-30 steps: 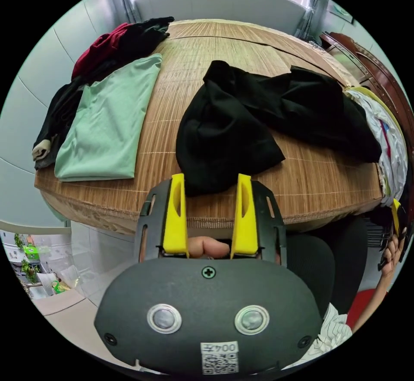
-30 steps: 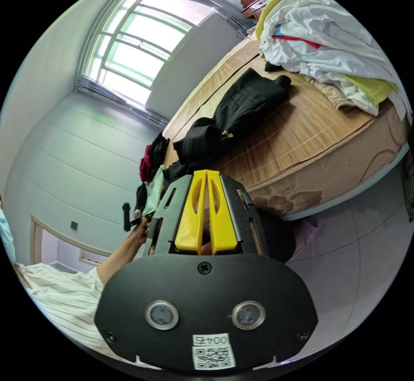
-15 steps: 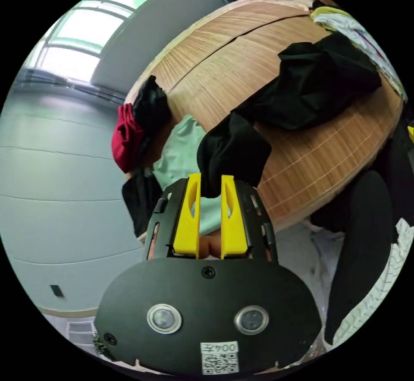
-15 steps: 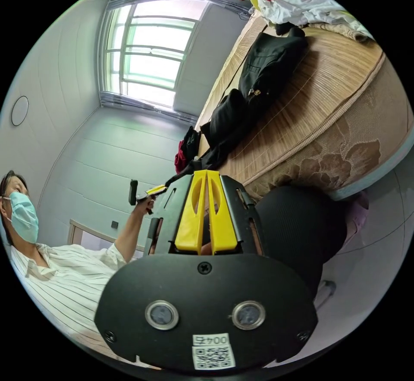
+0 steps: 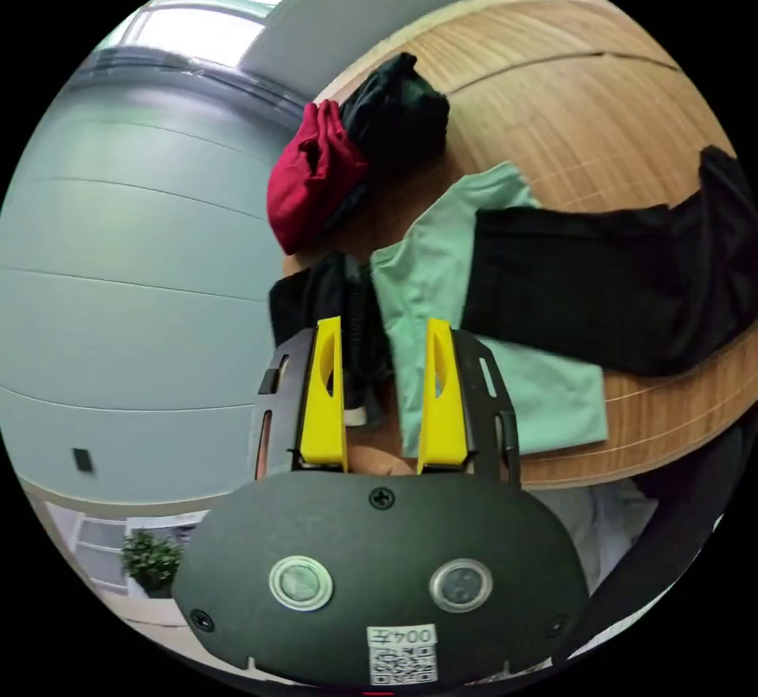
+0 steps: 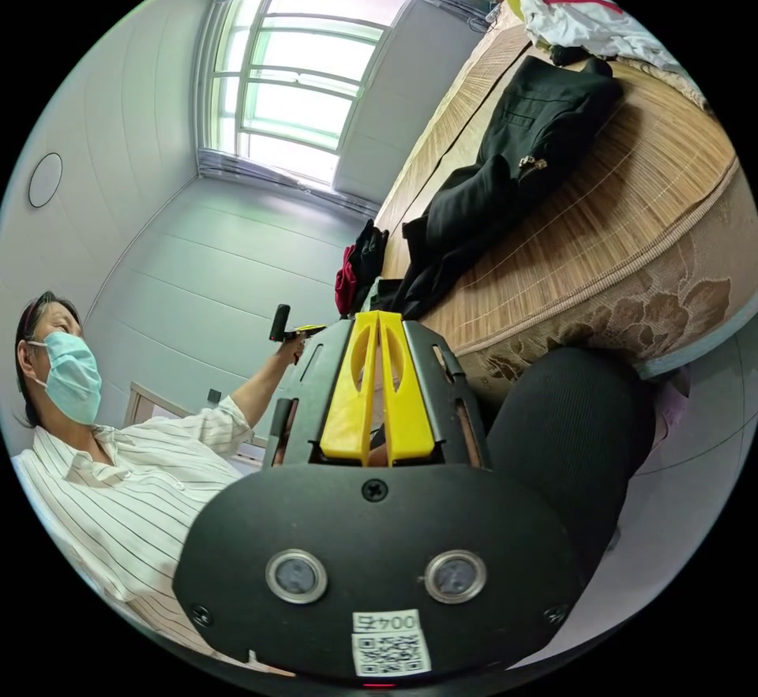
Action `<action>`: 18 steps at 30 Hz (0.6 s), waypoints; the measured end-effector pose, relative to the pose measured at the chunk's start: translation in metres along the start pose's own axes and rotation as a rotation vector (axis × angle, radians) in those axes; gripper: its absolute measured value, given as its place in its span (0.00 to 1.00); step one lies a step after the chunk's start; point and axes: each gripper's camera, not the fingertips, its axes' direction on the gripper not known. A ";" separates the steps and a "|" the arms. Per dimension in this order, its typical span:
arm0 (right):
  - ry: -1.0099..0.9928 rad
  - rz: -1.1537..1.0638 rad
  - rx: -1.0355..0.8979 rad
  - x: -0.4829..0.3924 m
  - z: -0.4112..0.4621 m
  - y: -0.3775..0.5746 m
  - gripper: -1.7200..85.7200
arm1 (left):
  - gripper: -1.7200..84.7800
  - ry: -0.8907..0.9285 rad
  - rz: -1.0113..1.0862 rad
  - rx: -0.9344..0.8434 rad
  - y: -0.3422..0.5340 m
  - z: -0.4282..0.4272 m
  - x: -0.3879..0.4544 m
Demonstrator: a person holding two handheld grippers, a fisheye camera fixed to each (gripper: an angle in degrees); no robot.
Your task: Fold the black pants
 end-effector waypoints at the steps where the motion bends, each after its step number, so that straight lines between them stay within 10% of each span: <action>1: -0.006 -0.003 0.003 -0.004 -0.001 0.000 0.01 | 0.17 0.055 -0.028 0.032 0.015 0.004 0.003; 18: -0.012 0.000 -0.022 -0.041 0.021 0.022 0.01 | 0.11 1.058 -1.001 0.104 0.247 0.334 -0.041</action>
